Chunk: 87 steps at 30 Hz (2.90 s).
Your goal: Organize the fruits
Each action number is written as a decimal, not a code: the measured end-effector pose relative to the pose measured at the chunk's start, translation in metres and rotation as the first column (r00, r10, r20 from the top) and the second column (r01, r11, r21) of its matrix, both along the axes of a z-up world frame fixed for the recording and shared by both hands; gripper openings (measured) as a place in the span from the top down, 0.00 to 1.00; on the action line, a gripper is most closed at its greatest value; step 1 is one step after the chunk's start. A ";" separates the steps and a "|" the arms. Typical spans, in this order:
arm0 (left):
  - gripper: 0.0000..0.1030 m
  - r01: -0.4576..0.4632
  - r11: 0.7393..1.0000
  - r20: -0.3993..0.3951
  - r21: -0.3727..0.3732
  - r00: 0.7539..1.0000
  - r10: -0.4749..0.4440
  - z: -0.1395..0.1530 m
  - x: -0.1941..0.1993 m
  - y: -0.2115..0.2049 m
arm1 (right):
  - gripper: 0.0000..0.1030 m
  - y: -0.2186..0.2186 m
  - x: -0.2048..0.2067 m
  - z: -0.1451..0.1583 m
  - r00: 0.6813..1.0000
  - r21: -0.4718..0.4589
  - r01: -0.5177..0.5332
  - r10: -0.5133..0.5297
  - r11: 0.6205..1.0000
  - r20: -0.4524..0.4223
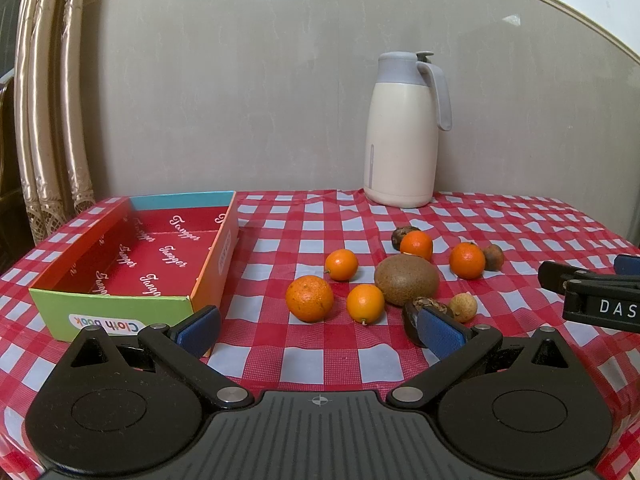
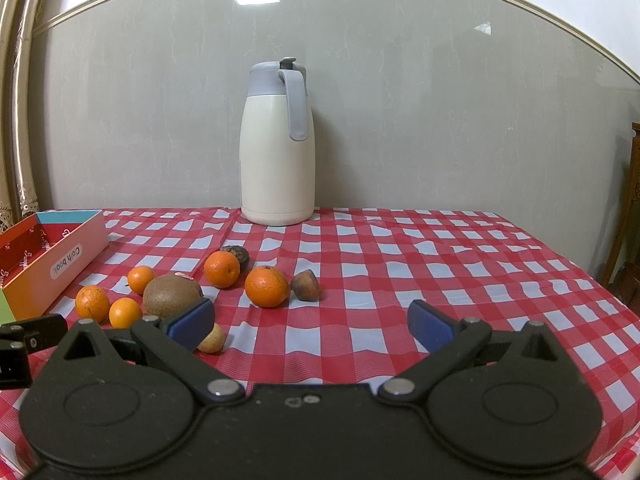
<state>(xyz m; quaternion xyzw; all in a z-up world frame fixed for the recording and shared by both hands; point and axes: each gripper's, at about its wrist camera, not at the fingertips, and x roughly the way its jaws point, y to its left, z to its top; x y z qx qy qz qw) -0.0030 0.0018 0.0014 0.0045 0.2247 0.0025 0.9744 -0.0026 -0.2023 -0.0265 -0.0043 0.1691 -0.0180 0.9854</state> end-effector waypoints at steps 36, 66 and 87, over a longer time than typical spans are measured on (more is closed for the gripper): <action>0.00 -0.002 0.999 0.010 0.038 1.000 0.002 -0.001 0.001 -0.002 | 0.00 0.000 0.000 0.000 1.000 -0.001 0.002 -0.002 1.000 0.000; 0.00 -0.009 1.000 -0.029 0.019 1.000 0.010 -0.007 0.017 -0.007 | 0.00 -0.004 0.000 0.000 1.000 0.008 0.016 -0.016 1.000 0.003; 0.00 0.007 0.999 -0.064 0.032 0.998 -0.005 -0.011 0.041 -0.021 | 0.00 -0.012 0.005 -0.002 0.999 0.014 0.042 -0.042 0.999 -0.002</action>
